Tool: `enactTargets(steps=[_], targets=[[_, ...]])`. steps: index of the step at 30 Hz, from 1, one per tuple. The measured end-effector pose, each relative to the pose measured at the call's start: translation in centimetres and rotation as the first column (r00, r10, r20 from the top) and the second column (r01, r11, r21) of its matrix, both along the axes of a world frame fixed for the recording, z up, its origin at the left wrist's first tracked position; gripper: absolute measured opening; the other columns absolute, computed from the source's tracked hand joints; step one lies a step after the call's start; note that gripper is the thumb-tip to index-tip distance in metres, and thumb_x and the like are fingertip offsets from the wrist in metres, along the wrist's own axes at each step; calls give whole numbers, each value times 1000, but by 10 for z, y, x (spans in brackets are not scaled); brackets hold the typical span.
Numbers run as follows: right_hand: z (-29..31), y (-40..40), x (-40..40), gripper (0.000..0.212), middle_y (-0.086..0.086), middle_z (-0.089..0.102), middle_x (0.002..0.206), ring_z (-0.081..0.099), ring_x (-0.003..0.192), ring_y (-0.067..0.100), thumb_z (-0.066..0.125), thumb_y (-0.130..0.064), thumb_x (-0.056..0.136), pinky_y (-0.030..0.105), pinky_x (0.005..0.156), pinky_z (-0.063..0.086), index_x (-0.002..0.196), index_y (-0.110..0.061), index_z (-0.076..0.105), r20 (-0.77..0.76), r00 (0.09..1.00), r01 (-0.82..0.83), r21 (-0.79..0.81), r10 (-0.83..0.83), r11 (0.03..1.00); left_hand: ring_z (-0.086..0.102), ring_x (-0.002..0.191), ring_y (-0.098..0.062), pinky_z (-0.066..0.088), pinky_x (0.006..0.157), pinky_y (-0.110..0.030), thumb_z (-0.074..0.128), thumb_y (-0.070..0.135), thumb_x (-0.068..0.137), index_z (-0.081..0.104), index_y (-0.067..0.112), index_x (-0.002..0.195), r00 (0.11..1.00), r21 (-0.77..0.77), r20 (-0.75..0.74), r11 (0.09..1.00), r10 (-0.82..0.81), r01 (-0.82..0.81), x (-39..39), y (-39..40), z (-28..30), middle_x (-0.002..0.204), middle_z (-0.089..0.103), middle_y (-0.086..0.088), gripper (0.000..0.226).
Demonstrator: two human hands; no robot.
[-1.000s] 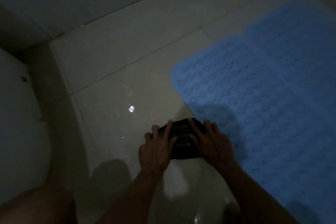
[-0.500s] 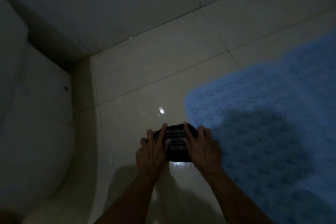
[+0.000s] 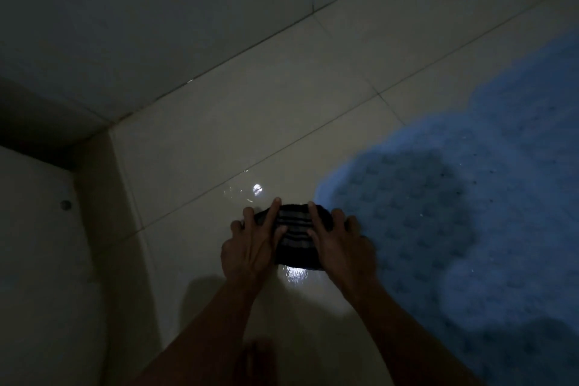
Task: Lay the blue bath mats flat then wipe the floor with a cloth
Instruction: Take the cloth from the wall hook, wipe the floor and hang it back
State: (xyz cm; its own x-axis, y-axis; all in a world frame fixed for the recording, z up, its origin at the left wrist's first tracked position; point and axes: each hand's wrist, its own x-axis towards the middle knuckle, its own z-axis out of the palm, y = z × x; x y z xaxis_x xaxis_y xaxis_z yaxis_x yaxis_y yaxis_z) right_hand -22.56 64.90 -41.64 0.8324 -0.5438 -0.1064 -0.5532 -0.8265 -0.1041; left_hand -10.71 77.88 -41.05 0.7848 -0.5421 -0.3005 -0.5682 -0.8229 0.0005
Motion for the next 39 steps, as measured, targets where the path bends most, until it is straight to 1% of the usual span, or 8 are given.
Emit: enactTargets(steps=[6, 13, 17, 22, 28, 32, 36, 39], targets=[[6, -17, 48, 53, 8, 63, 102, 58, 72, 26, 68, -45, 86, 28, 39, 42, 135, -29, 57, -6, 996, 83, -57, -84, 995, 51, 113, -28, 52, 67, -38, 21, 66, 98, 6, 54, 152, 986, 13, 48, 987, -159, 159, 65, -32, 1, 143, 32, -4, 57], [12, -44, 84, 56, 15, 65, 104, 63, 72, 34, 76, -42, 81, 32, 38, 45, 132, -24, 62, -50, 965, 257, 10, -256, 966, 52, 109, -28, 45, 64, -34, 22, 64, 99, 4, 52, 153, 945, -37, 61, 945, -322, 325, 118, -80, -5, 141, 34, -4, 58], [8, -58, 91, 55, 18, 58, 117, 60, 84, 37, 58, -47, 93, 36, 47, 49, 144, -28, 47, -81, 944, 325, 67, -320, 943, 52, 109, -30, 43, 63, -36, 24, 64, 99, 6, 53, 152, 937, -65, 36, 934, -348, 350, 129, -103, -5, 141, 34, -4, 57], [6, -78, 95, 56, 14, 40, 138, 52, 105, 37, 32, -48, 102, 40, 69, 51, 154, -34, 18, -83, 887, 462, 179, -455, 868, 53, 106, -30, 50, 67, -39, 24, 64, 99, 10, 52, 153, 886, -38, 38, 885, -462, 463, 139, -136, -5, 142, 34, -6, 57], [10, -120, 89, 60, 14, 50, 134, 59, 100, 34, 51, -46, 96, 37, 61, 53, 151, -30, 34, -92, 875, 485, 150, -476, 862, 53, 108, -30, 51, 67, -38, 22, 63, 99, 6, 51, 154, 862, 10, 49, 863, -505, 505, 137, -185, -1, 142, 34, -7, 59], [4, -151, 91, 61, 14, 31, 146, 47, 117, 38, 37, -46, 102, 45, 76, 55, 155, -31, 12, -122, 873, 486, 291, -471, 824, 52, 108, -29, 50, 66, -36, 22, 63, 100, 2, 50, 154, 870, 52, 58, 872, -490, 487, 132, -218, 2, 142, 33, -8, 59], [13, -175, 96, 57, 14, 60, 122, 63, 90, 32, 57, -46, 94, 36, 54, 54, 146, -24, 46, -69, 865, 499, 212, -496, 840, 51, 108, -29, 49, 65, -37, 22, 63, 100, -2, 51, 154, 875, 103, 58, 874, -481, 474, 135, -249, 3, 141, 31, -8, 59], [12, -190, 93, 57, 16, 60, 127, 64, 94, 35, 55, -47, 95, 40, 60, 57, 145, -23, 46, -54, 862, 503, 226, -505, 834, 51, 106, -29, 49, 66, -38, 21, 64, 100, -2, 53, 153, 878, 130, 64, 877, -474, 463, 133, -264, 7, 138, 32, -7, 59]])
